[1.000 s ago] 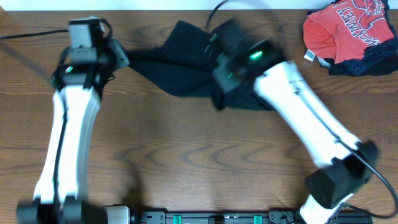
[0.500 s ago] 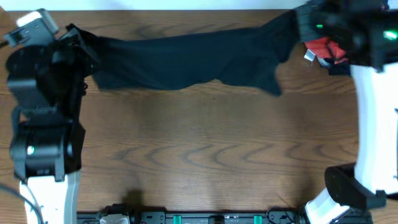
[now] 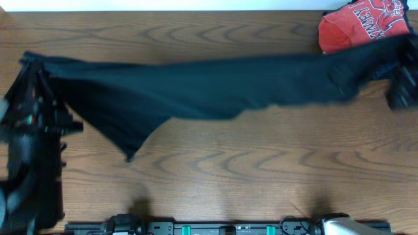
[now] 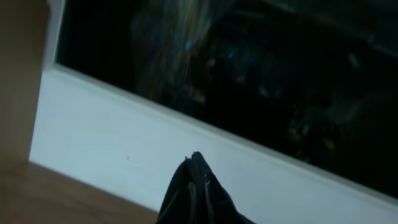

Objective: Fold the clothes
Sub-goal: 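Lift and stretch the shirt between both grippers, lay it flat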

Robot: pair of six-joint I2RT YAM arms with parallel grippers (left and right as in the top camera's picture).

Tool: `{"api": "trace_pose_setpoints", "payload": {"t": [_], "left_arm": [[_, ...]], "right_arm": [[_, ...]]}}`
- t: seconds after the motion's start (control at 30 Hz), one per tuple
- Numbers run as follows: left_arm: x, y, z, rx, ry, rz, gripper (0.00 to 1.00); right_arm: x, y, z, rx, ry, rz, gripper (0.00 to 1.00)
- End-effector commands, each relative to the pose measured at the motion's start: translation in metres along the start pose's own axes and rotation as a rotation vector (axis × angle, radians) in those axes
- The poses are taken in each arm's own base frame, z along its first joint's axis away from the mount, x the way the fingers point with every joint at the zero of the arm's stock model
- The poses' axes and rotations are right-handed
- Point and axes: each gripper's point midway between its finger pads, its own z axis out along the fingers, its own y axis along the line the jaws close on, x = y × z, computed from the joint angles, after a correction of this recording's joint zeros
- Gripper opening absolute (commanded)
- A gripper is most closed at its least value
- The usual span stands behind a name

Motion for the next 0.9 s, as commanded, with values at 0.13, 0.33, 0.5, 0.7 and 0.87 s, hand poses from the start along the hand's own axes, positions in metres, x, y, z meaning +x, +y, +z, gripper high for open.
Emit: {"api": "trace_pose_setpoints", "payload": {"t": [0.13,0.33,0.5,0.7,0.87], "left_arm": [[-0.004,0.0,-0.017,-0.001,-0.006,0.005,0.06],[0.036,0.025,0.004,-0.119,0.146,0.025,0.06],[0.072,0.039,0.036,-0.181,0.274,0.043,0.06],[0.123,0.06,0.081,-0.259,0.426,0.07,0.06],[0.186,0.083,0.124,-0.323,0.585,0.089,0.06]], "right_arm": [[-0.007,-0.013,-0.057,0.047,-0.123,0.009,0.01],[-0.006,-0.004,-0.025,0.008,-0.063,0.004,0.01],[0.014,0.006,0.044,-0.019,0.117,-0.013,0.01],[0.046,0.018,0.146,-0.04,0.32,-0.047,0.01],[0.079,0.03,0.235,-0.058,0.439,-0.069,0.01]]}}
